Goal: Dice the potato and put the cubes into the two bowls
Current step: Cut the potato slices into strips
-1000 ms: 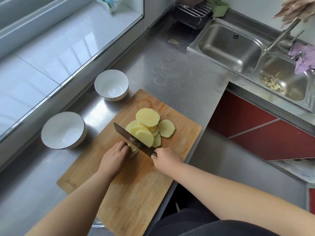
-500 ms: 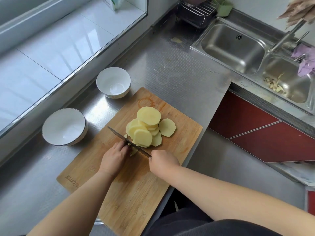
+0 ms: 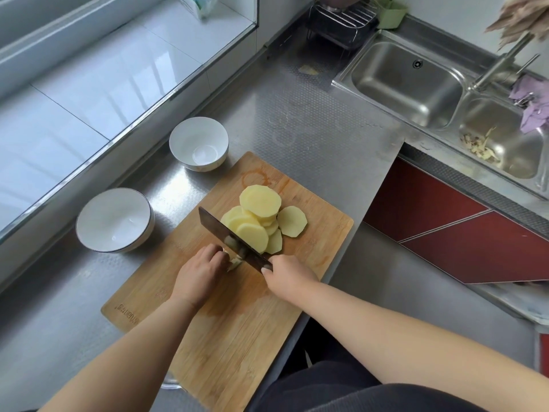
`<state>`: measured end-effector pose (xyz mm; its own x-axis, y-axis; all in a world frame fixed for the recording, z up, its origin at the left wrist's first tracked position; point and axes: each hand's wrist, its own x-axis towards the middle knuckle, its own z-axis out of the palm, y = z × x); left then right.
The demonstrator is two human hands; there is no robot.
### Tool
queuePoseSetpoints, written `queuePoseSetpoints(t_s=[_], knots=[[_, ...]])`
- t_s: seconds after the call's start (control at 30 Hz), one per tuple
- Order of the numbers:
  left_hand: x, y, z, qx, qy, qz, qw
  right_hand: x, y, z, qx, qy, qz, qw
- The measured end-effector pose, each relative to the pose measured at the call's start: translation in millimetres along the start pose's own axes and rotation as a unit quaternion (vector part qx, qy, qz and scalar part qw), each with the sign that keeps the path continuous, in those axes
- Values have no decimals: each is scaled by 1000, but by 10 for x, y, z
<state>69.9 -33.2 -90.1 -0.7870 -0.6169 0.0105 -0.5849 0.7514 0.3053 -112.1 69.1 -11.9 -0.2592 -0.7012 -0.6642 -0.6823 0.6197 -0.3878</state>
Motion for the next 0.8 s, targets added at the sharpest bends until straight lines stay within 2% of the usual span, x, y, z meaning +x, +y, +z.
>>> queuePoseSetpoints(t_s=[0.3,0.6,0.8], knots=[[0,-88,10,1,-6,25,1000,-142,-126,64,-54,28,-31,998],[-4,-74,28,-17,7,18,1000,-17,-180,216,-63,-5,23,998],[-13,-43,7,-12,-7,16,1000,34,-100,177,-4,-20,39,999]])
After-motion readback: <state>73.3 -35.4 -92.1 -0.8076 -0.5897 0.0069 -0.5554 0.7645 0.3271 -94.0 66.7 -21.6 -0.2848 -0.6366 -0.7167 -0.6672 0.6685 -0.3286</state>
